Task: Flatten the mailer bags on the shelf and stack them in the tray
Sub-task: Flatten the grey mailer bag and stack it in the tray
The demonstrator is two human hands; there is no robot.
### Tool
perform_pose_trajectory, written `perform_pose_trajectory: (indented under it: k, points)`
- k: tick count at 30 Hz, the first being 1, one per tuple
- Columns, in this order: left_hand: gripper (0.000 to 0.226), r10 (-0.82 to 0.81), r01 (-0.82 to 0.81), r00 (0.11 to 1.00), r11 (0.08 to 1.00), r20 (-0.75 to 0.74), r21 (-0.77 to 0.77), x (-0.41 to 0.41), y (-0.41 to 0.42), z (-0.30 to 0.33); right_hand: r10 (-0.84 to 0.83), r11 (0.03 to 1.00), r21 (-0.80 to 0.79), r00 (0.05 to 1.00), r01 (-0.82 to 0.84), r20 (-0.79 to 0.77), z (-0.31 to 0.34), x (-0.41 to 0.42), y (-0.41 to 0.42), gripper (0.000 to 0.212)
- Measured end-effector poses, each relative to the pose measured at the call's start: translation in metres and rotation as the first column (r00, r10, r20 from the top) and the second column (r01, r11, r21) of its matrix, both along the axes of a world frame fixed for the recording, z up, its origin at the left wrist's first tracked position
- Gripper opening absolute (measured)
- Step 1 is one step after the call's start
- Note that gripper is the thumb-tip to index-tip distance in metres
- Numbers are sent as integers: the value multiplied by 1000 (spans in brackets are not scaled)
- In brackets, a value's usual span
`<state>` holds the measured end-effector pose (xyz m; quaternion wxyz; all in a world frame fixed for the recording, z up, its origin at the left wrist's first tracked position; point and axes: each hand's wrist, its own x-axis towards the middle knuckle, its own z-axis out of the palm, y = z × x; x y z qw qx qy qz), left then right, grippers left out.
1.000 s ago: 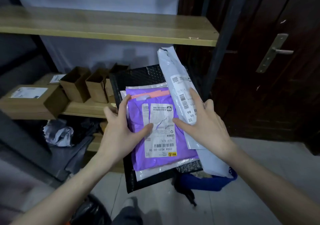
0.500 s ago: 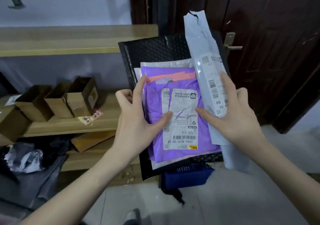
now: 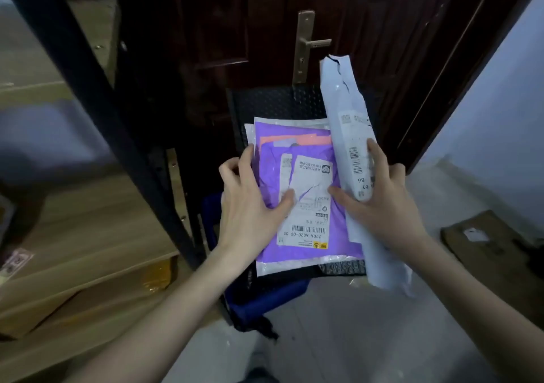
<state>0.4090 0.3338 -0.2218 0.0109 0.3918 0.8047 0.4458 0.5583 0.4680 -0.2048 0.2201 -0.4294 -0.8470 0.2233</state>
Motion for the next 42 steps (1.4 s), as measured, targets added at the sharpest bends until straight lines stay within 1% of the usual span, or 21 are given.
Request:
perform_pose_trajectory:
  k: [2, 5, 7, 9, 10, 11, 13, 16, 19, 22, 24, 28, 30, 32, 35, 37, 40, 42]
  points:
    - [92, 8, -7, 999, 1000, 40, -21, -16, 29, -15, -21, 998, -56, 1000, 21, -1, -13, -16, 24, 100]
    - [90, 29, -22, 996, 997, 89, -72, -38, 66, -39, -40, 967, -251, 999, 34, -22, -35, -39, 58, 95]
    - [89, 53, -39, 991, 993, 123, -110, -52, 84, -58, -27, 931, -365, 999, 14, -30, -50, -54, 79, 83]
    - [89, 87, -62, 984, 986, 155, -157, -66, 100, -81, -8, 894, -448, 1000, -7, -30, -69, -69, 101, 65]
    - [89, 111, -79, 979, 980, 171, -182, -71, 107, -94, 13, 874, -486, 1000, -22, -21, -80, -76, 112, 59]
    - [89, 136, -97, 973, 974, 187, -205, -77, 113, -108, 46, 857, -513, 999, -45, -9, -94, -83, 124, 59]
    - [90, 188, -135, 959, 961, 212, -240, -88, 124, -139, 155, 821, -558, 988, -120, 15, -126, -99, 149, 68]
    - [90, 296, -206, 917, 926, 269, -318, -101, 137, -195, 312, 740, -647, 946, -182, 91, -184, -127, 180, 77]
    - [85, 400, -266, 864, 878, 304, -398, -112, 154, -264, 398, 712, -672, 905, -204, 147, -258, -160, 202, 76]
    - [81, 486, -299, 821, 813, 300, -500, -128, 169, -342, 426, 690, -687, 895, -226, 133, -345, -188, 215, 75]
    - [81, 516, -320, 811, 786, 276, -529, -141, 174, -399, 434, 694, -680, 891, -236, 133, -407, -206, 223, 73]
    - [82, 480, -307, 849, 789, 223, -532, -175, 177, -527, 451, 702, -662, 884, -263, 127, -549, -235, 232, 74]
    - [82, 479, -296, 850, 777, 217, -555, -186, 175, -587, 460, 690, -672, 880, -269, 121, -618, -244, 230, 76]
    - [81, 488, -284, 840, 766, 235, -577, -194, 172, -644, 474, 663, -703, 871, -258, 127, -682, -249, 227, 79]
    - [82, 506, -236, 811, 741, 293, -629, -194, 165, -720, 518, 630, -741, 836, -232, 179, -765, -251, 222, 84]
    - [81, 506, -191, 791, 738, 344, -647, -191, 160, -763, 530, 598, -778, 824, -193, 203, -809, -250, 218, 86]
    - [80, 511, -111, 752, 721, 417, -684, -188, 154, -809, 581, 607, -770, 772, -199, 258, -855, -244, 209, 88]
    - [82, 510, -74, 731, 720, 453, -690, -186, 151, -831, 612, 600, -772, 742, -210, 274, -873, -239, 205, 92]
